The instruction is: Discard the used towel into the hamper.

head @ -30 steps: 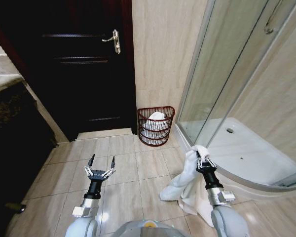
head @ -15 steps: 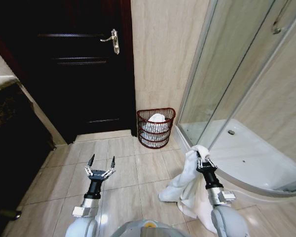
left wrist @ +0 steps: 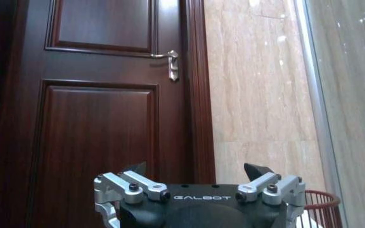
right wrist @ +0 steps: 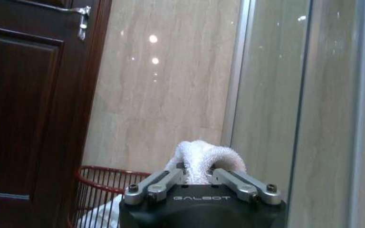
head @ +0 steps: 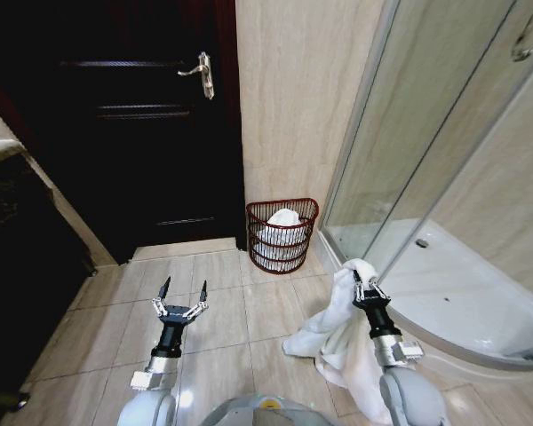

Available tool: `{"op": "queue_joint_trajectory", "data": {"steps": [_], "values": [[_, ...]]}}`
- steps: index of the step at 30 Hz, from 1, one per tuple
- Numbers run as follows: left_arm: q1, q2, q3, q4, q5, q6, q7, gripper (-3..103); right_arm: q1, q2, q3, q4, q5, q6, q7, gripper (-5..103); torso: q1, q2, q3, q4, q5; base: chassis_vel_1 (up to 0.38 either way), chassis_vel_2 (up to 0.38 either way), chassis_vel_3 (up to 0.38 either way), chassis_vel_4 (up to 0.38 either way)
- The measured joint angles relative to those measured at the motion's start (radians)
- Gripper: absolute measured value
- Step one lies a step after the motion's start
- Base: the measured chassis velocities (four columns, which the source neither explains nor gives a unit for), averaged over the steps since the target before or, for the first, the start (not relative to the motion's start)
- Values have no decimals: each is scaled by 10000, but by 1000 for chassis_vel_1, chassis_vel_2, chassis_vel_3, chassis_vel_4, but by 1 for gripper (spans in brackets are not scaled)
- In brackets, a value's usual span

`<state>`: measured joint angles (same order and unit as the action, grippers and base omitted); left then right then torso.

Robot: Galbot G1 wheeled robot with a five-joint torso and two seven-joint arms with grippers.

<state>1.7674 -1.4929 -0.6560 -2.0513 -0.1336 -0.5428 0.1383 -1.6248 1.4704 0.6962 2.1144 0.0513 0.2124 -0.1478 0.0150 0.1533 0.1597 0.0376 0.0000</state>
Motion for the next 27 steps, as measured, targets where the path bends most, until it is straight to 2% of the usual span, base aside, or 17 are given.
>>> {"op": "queue_joint_trajectory", "data": {"steps": [17, 27], "values": [[-14, -18, 11, -8, -17, -13, -19, 100, 161, 11, -72, -8, -69, -103, -12, 8, 0, 0, 0, 0, 0, -59, 124, 69, -127], [34, -4, -13, -29, -20, 202, -62, 100, 163, 16, -159, 296, -126, -166, 0, 8, 5, 8, 12, 1, 0, -61, 110, 77, -104]]}}
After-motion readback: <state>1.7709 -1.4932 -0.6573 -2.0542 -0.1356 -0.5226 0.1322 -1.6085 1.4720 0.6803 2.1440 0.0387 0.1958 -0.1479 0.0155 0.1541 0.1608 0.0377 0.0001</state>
